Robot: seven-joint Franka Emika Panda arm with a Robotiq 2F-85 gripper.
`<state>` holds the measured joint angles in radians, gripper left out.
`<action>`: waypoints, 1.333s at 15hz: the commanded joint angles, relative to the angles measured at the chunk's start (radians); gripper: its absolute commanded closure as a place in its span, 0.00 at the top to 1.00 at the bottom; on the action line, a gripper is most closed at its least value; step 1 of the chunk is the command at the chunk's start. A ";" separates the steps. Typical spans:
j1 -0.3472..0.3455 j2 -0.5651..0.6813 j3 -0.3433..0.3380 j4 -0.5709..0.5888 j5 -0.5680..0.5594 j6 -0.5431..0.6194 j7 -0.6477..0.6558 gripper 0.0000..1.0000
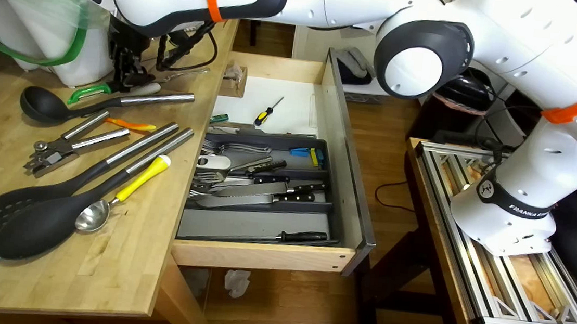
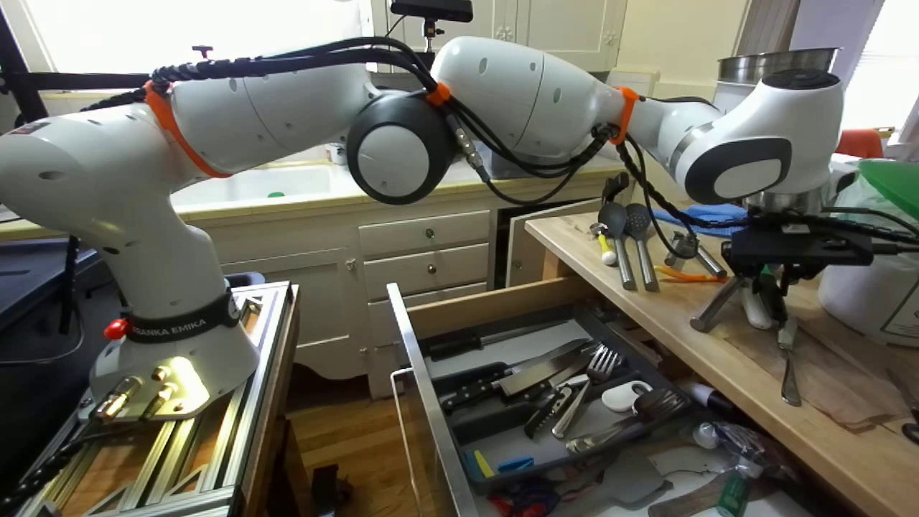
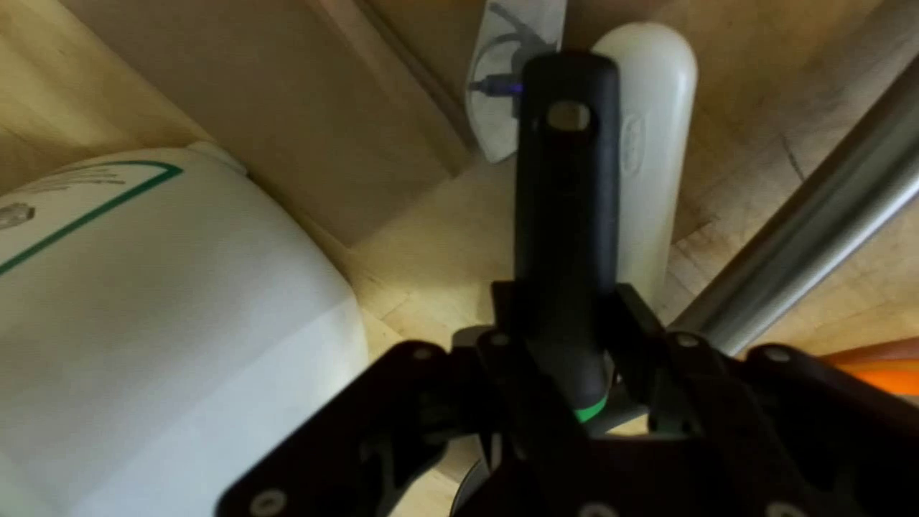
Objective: Take a peeler out of the open drawer and put it on the counter
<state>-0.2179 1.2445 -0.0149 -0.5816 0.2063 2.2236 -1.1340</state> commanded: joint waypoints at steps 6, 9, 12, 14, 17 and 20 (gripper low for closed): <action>0.011 0.038 -0.030 0.056 -0.015 0.001 0.035 0.82; 0.007 0.012 -0.016 0.052 -0.001 -0.023 0.027 1.00; -0.008 -0.053 0.029 0.029 0.027 -0.110 -0.032 1.00; -0.024 -0.115 0.057 0.004 0.038 -0.196 -0.077 1.00; -0.048 -0.216 0.046 -0.037 0.032 -0.354 -0.016 1.00; -0.058 -0.303 -0.006 -0.062 -0.008 -0.512 0.075 1.00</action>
<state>-0.2629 1.0458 0.0176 -0.5594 0.2223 1.8340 -1.1330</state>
